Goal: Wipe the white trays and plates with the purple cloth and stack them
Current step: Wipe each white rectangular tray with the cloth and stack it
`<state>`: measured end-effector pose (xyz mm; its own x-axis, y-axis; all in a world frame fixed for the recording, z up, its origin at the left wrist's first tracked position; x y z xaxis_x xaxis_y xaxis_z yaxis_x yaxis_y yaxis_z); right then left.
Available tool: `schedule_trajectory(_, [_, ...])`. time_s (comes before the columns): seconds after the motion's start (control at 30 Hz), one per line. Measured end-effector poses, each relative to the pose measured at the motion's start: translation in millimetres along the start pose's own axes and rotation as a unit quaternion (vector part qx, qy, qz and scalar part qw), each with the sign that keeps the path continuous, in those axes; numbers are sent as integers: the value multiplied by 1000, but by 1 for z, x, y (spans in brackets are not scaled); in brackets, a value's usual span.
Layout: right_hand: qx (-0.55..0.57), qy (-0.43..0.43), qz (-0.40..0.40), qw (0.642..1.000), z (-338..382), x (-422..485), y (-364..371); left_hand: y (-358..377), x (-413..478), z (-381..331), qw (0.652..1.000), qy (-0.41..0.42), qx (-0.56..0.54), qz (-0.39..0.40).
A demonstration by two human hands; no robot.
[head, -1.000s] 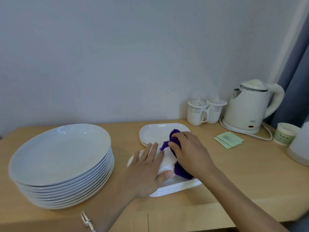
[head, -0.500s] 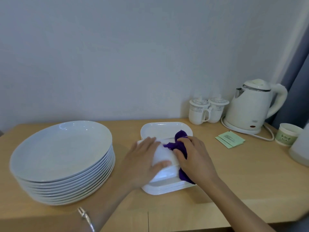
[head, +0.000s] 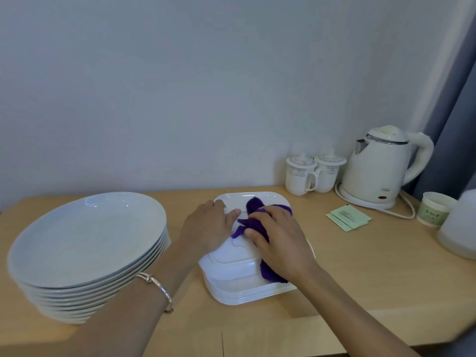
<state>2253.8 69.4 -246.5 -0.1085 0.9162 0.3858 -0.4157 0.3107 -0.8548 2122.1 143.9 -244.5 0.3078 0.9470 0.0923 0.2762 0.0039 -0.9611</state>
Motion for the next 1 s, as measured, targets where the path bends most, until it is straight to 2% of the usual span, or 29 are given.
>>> schedule_trajectory(0.13, [8, -64, -14, 998, 0, -11, -6, -25, 11, 1, 995, 10, -101, 23])
schedule_trajectory(0.2, [28, -56, -18, 998, -7, -15, -9, -48, 15, -1, 992, 29, -127, -1])
schedule_trajectory(0.27, [49, -30, 14, 998, -13, -14, -6, -72, 19, -7, 987, 63, -141, -37])
schedule_trajectory(0.4, [28, 25, 116, 993, -19, -1, 14, -87, 28, -22, 981, 121, -115, -100])
schedule_trajectory(0.53, [9, 43, 140, 989, -20, 2, 20, -56, 37, -25, 984, 117, -80, -108])
schedule_trajectory(0.8, [3, 43, 129, 991, -20, 1, 19, 2, 41, -27, 989, 117, -76, -44])
schedule_trajectory(1.0, [17, 42, 126, 991, -21, 0, 18, 30, 50, -12, 992, 79, -58, 78])
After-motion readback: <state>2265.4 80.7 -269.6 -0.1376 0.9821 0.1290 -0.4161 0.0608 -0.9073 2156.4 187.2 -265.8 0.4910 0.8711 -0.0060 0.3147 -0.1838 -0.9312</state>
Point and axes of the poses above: each hand's wrist, its own x-axis towards the middle knuckle, its own y-axis out of the palm, z = x × y, the point moved 7 cm from there along x, towards the middle knuckle, and after that the axes turned 6 degrees about z, right-handed, at the moved point
